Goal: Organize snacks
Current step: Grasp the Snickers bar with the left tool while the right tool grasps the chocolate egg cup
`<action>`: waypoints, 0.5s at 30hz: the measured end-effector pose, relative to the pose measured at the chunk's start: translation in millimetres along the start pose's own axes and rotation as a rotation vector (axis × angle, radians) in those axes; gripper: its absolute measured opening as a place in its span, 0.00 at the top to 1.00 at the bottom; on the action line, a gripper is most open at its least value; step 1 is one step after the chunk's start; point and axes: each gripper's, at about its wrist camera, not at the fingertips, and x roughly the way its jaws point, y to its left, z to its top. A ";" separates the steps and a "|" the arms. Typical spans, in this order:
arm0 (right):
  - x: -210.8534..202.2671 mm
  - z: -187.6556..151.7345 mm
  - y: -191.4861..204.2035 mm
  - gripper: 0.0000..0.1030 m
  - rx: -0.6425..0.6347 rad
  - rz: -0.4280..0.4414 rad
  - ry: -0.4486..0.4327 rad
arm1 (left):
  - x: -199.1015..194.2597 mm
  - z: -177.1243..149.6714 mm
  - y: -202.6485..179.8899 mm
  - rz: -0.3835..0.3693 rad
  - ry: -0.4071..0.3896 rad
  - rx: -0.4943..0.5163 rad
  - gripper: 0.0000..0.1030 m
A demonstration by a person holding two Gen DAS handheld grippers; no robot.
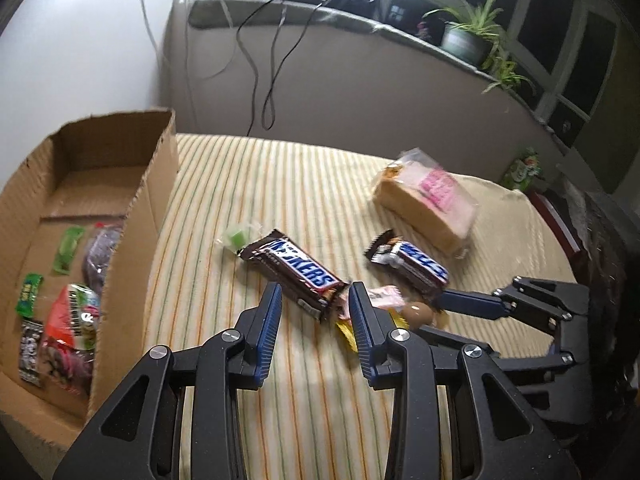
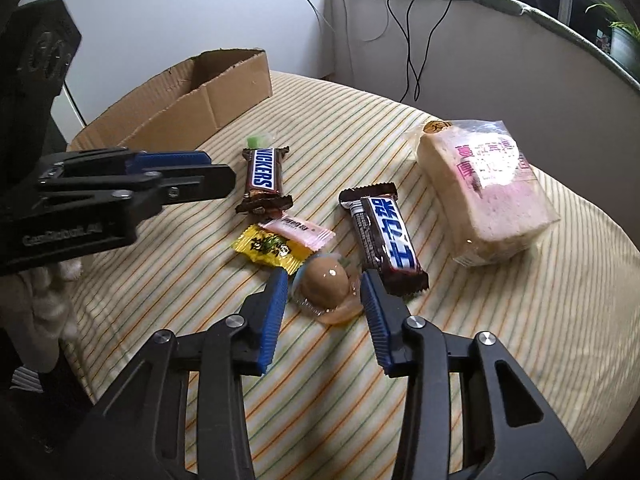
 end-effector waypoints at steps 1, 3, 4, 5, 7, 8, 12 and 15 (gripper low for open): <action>2.7 1.2 0.1 0.61 -0.001 0.002 0.001 | 3.5 1.2 2.1 -0.001 0.005 -0.016 0.59; 5.1 2.1 -0.5 0.61 -0.001 0.008 0.001 | 9.0 3.7 4.8 -0.001 0.007 -0.040 0.58; 6.8 2.6 -0.3 0.61 -0.002 0.007 0.001 | 11.9 5.1 5.9 0.001 0.011 -0.048 0.58; 8.1 2.8 0.0 0.61 -0.004 0.005 0.003 | 14.7 6.3 6.6 0.003 0.015 -0.054 0.58; 12.7 3.1 0.4 0.61 -0.010 0.003 0.014 | 20.6 9.0 6.3 0.015 0.021 -0.057 0.53; 15.0 2.6 1.1 0.61 -0.014 0.002 0.021 | 24.1 10.2 5.7 0.024 0.025 -0.055 0.53; 16.8 0.5 1.9 0.61 -0.025 -0.006 0.027 | 38.1 12.8 0.6 0.070 0.045 -0.021 0.52; 16.2 -0.4 0.8 0.64 -0.021 -0.011 0.026 | 44.1 12.4 -0.3 0.079 0.050 -0.004 0.53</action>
